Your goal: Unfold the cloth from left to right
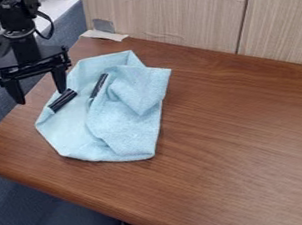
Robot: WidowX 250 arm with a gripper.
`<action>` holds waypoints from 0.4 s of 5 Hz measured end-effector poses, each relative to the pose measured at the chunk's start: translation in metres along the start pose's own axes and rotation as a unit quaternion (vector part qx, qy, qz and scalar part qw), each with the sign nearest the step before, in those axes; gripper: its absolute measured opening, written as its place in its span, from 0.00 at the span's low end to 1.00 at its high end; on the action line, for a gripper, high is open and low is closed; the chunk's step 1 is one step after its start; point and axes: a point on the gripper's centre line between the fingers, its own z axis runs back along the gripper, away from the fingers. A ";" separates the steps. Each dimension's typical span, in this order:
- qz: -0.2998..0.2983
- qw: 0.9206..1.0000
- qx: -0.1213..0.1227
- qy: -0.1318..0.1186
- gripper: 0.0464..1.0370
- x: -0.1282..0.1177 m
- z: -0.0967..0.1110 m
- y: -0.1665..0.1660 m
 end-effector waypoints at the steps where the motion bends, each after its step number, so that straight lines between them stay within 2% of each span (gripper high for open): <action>1: 0.000 1.000 0.004 0.016 0.96 -0.004 -0.010 0.000; 2: -0.005 1.000 -0.003 0.022 0.96 -0.002 -0.013 -0.004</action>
